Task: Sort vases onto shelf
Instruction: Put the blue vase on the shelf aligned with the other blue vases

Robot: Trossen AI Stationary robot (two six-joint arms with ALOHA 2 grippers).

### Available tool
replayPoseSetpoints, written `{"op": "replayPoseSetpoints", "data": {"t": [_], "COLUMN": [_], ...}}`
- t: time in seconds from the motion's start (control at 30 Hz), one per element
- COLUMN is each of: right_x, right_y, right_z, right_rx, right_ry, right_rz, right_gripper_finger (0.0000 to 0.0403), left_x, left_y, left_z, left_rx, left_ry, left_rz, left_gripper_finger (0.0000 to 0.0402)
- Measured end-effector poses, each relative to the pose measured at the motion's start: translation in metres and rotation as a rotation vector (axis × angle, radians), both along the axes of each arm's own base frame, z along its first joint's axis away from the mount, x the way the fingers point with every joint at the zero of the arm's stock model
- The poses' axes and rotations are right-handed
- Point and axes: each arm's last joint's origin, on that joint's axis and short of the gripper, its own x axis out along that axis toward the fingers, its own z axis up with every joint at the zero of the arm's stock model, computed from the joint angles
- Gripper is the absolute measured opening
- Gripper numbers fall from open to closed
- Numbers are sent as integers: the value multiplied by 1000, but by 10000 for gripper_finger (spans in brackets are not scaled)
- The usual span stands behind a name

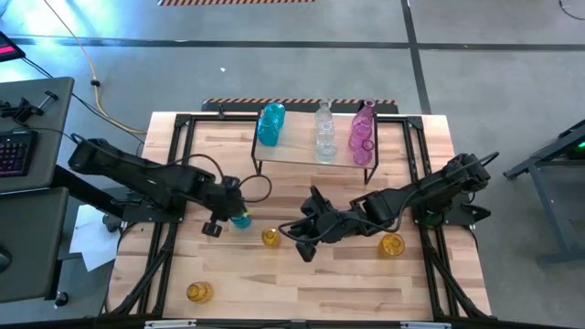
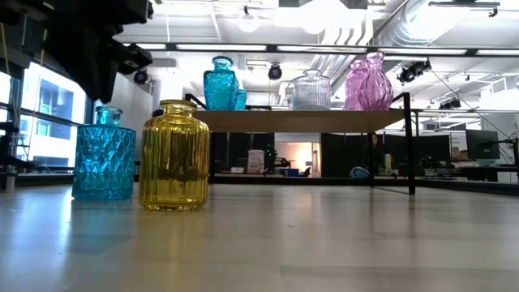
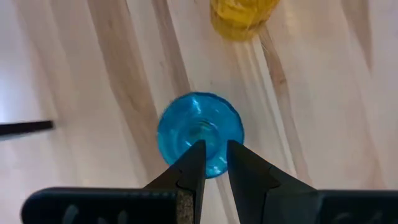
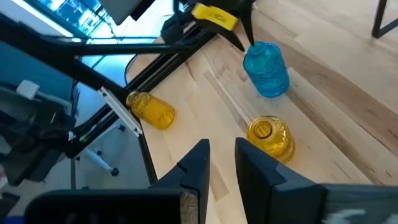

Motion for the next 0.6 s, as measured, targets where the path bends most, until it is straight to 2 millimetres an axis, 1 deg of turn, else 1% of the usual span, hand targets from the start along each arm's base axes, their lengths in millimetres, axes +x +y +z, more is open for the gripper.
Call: {"op": "replayPoseSetpoints", "data": {"t": [0.1,0.23,0.6], "right_x": [-1,-1,-1], "right_y": [1,2,3], "right_z": [0,-1,-1], "right_rx": [-6,-4,17], "right_ry": [4,12,21], "right_rz": [17,28,60], "right_gripper_finger": [57,57,57], "left_x": [4,7,8], "left_y": [-1,-2,-2], "left_z": [-5,-6,-8], "left_rx": [-5,-14,-44], "left_ry": [23,15,30], "left_rz": [15,33,61], "left_gripper_finger": [58,59,59]}}
